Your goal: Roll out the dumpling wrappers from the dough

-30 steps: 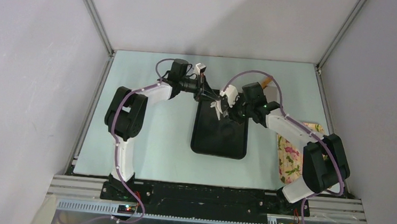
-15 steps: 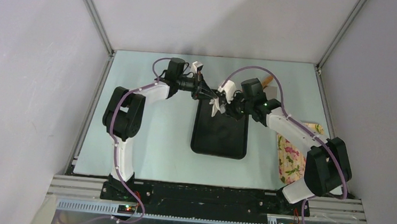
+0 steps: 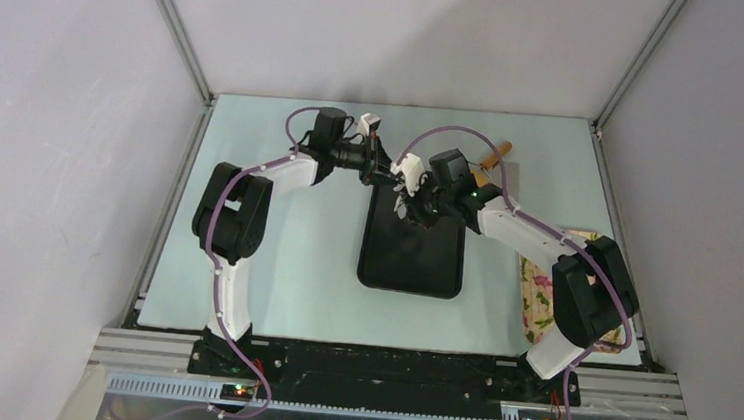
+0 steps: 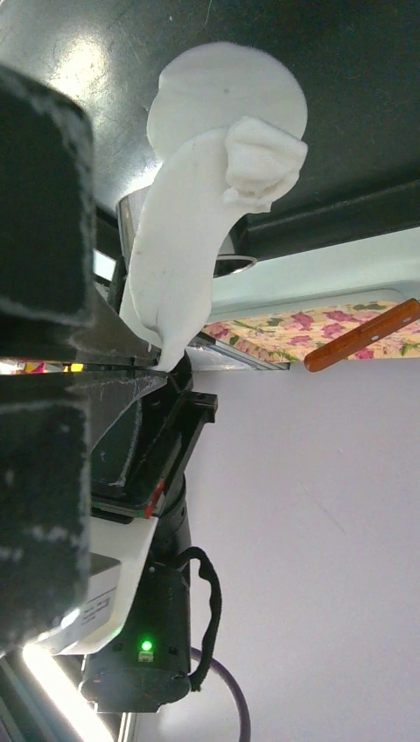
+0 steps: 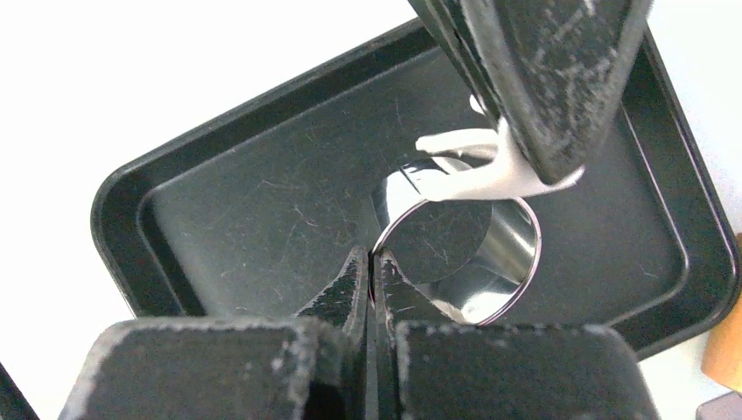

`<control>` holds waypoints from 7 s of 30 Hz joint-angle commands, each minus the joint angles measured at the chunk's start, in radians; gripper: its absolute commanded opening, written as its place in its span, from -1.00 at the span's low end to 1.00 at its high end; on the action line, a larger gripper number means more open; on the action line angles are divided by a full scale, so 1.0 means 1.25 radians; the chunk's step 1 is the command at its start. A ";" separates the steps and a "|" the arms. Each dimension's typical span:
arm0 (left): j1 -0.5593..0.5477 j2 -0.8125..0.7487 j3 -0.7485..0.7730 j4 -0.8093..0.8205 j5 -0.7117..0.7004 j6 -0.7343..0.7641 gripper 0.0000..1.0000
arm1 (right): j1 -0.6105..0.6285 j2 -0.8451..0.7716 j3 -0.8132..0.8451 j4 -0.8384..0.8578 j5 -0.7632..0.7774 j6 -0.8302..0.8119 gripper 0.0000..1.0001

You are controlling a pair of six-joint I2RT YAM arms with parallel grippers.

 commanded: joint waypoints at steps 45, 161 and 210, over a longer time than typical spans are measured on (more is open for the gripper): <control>-0.003 -0.087 -0.007 0.063 0.020 -0.036 -1.00 | 0.013 -0.010 0.047 -0.168 0.109 -0.033 -1.00; -0.092 0.205 0.450 -0.330 -0.184 0.125 0.90 | -0.198 0.041 0.100 0.108 -0.055 0.135 -1.00; -0.116 0.136 0.394 -0.299 -0.146 0.083 0.94 | -0.193 0.170 0.234 -0.087 0.006 0.074 -1.00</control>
